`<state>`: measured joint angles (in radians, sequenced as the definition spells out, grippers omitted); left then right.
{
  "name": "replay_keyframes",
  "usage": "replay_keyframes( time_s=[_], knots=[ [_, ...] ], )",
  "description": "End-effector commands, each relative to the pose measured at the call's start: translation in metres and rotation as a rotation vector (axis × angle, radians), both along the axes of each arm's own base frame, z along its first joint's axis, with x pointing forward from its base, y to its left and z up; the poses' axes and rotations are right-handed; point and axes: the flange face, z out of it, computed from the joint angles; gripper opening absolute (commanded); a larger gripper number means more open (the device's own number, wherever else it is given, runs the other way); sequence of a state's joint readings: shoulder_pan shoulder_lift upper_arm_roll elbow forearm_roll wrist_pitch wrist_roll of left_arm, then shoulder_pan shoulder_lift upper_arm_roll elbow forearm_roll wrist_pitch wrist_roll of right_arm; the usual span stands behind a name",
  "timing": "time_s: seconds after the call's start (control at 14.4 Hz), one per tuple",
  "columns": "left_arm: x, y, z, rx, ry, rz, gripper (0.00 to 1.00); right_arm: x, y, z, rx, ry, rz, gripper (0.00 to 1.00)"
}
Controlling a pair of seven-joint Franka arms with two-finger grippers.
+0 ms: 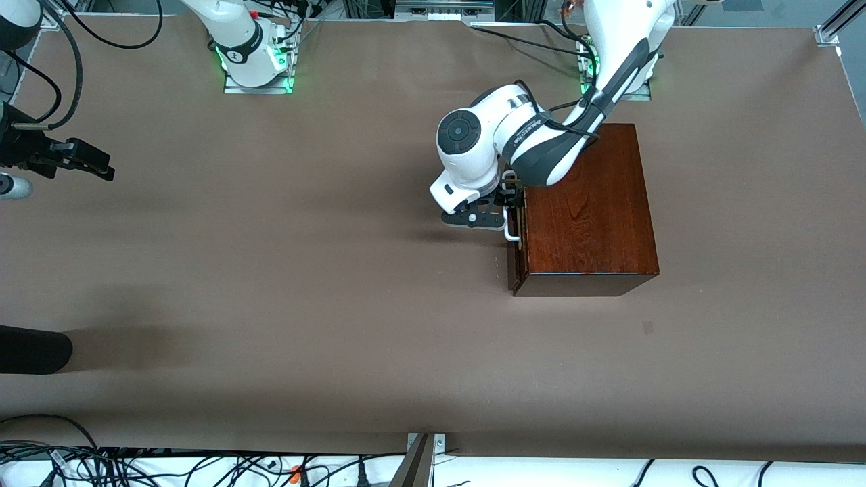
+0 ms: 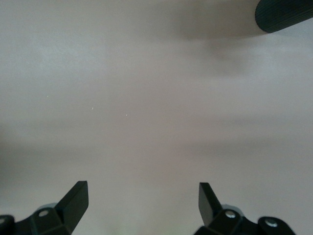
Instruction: Open drawer, take yellow block, close drawer
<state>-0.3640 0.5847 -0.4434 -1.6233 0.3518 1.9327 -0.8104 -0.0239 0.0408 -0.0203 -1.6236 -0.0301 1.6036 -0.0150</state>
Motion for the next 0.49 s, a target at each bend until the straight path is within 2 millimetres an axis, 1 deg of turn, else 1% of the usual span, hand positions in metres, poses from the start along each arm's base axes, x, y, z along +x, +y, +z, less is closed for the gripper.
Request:
replay_keyframes(
  time_s=[0.0,0.14,0.28,0.42],
  knots=[
    [0.001,-0.014,-0.013,-0.037,-0.042,0.014,1.00,0.000,-0.002,0.003,0.020,-0.009,0.009,1.00],
    [0.003,-0.018,-0.019,-0.058,-0.045,0.016,1.00,0.000,-0.002,0.002,0.020,-0.008,0.009,1.00],
    [0.011,-0.024,-0.020,-0.084,-0.044,0.029,1.00,0.000,-0.002,0.003,0.020,-0.008,0.009,1.00],
    [0.015,-0.044,-0.013,-0.117,-0.057,0.023,1.00,0.000,-0.002,0.003,0.020,-0.009,0.009,1.00]
  ],
)
